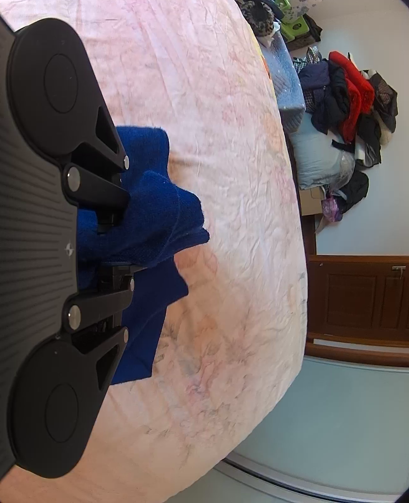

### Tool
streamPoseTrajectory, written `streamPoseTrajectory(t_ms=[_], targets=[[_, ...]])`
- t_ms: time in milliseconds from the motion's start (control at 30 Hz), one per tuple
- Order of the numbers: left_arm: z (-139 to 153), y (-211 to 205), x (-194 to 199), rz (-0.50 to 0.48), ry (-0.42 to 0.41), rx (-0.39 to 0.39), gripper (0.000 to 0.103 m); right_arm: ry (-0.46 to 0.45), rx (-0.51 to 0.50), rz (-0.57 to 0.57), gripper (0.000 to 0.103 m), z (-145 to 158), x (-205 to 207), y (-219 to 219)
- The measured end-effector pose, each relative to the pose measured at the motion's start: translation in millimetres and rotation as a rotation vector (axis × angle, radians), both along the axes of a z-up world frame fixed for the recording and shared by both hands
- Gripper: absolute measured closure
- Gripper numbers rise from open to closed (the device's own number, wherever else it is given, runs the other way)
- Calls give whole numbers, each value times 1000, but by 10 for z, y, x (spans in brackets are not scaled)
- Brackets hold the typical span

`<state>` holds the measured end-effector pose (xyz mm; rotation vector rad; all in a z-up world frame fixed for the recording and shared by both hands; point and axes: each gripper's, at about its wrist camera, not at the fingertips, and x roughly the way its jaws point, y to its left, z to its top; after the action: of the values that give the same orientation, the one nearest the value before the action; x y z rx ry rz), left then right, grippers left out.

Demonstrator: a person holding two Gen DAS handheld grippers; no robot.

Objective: Fold small clothes
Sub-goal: 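Lift the held sweater edge with both grippers and fold it over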

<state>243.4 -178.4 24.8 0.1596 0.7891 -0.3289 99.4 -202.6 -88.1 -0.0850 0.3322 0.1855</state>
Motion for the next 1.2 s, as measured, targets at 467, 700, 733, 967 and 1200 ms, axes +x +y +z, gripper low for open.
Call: streamPoseTrajectory(t_ms=[467, 700, 733, 967, 1200], targets=[[-275, -422, 27, -44, 28, 81, 90, 142, 265, -23, 97, -230, 217, -525], [-181, -420, 34, -89, 39, 13, 84, 183, 338, -23, 97, -321, 267, -616], [-138, -408, 32, -105, 39, -11, 81, 191, 354, -22, 96, -339, 273, -635], [263, -183, -102, -91, -127, -110, 21, 229, 471, -18, 94, -440, 317, -791], [220, 261, -235, -21, -117, -86, 21, 285, 687, 0, 79, -551, 358, -1029]])
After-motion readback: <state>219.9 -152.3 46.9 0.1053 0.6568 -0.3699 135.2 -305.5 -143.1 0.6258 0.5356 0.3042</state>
